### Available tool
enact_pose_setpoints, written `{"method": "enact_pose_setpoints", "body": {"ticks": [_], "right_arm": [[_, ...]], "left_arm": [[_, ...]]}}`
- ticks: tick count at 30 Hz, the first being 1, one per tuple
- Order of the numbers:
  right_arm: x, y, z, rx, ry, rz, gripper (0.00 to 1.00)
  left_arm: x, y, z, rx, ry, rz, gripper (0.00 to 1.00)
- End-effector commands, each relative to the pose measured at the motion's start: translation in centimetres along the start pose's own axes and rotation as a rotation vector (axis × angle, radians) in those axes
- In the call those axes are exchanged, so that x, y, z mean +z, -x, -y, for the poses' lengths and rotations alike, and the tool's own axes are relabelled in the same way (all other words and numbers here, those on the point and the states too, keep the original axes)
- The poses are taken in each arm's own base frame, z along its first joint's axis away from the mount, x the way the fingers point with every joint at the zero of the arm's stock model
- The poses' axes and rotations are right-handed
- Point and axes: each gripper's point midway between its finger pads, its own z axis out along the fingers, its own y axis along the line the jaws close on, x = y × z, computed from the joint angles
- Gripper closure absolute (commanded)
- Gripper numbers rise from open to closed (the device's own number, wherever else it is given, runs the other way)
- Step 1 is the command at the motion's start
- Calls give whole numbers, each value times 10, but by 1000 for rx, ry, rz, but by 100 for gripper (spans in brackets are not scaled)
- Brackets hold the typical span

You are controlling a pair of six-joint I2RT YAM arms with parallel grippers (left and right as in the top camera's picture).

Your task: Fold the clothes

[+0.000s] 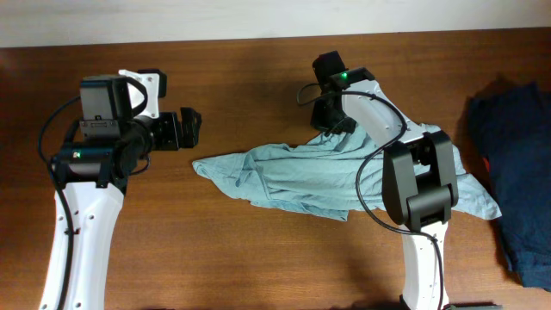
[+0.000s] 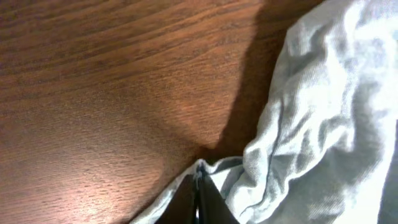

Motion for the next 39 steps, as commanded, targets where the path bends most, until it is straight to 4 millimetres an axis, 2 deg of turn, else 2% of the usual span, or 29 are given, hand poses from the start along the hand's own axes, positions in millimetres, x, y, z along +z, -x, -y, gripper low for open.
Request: {"method": "enact_pose_setpoints", "body": {"ticks": [1, 4, 7, 8, 9, 11, 12, 14, 16, 18, 20, 21, 23, 26, 27, 28, 29, 30, 33, 36, 37, 39], "right_arm": [[7, -1, 5, 5, -26, -5, 97], [0, 2, -2, -43, 9, -1, 96], [-23, 10, -38, -205, 179, 17, 96], [-36, 13, -58, -288, 274, 30, 96], [-55, 14, -83, -387, 391, 51, 96], [-90, 16, -121, -512, 553, 104, 96], [-115, 16, -144, -587, 647, 151, 96], [-147, 16, -177, -654, 750, 226, 96], [-168, 9, -205, -715, 824, 288, 96], [-178, -4, -232, -766, 867, 326, 96], [-182, -18, -248, -802, 889, 335, 96], [-185, -34, -265, -841, 900, 347, 96], [-183, -45, -277, -859, 857, 371, 96], [-182, -58, -285, -878, 847, 366, 95], [-181, -61, -286, -881, 843, 354, 84], [-179, -63, -283, -879, 837, 340, 62], [-176, -63, -278, -871, 824, 320, 45], [-172, -59, -270, -851, 803, 300, 38], [-162, -37, -237, -756, 718, 258, 31], [-154, -4, -184, -619, 603, 223, 30], [-152, 2, -173, -590, 583, 213, 30], [-144, 15, -130, -472, 516, 148, 30]], "left_arm": [[-2, 7, 5, 27, -15, 15, 0], [-2, 7, 5, 27, -15, 14, 1], [-2, 8, 5, 28, -15, 16, 1], [-2, 8, 5, 28, -15, 17, 1], [-2, 8, 5, 29, -14, 18, 0], [-2, 8, 5, 41, -15, 18, 1], [-2, 8, 5, 59, -14, 18, 0], [-2, 8, 4, 70, -12, 19, 0], [-2, 8, 3, 70, -9, 18, 1], [-2, 8, 1, 73, 4, 19, 1], [-2, 9, -4, 72, 34, 19, 0], [-3, 9, -8, 72, 58, 19, 1], [-3, 9, -14, 72, 92, 20, 1], [-3, 9, -15, 72, 97, 21, 1], [-3, 10, -15, 73, 97, 22, 1], [-3, 10, -15, 73, 97, 24, 1], [-3, 11, -15, 74, 96, 28, 0], [-3, 11, -14, 74, 96, 29, 0], [-3, 14, -14, 88, 96, 40, 1], [-3, 17, -11, 92, 76, 52, 1], [-3, 18, -6, 109, 50, 55, 1], [2, 15, 10, 182, -48, 45, 1]]}}
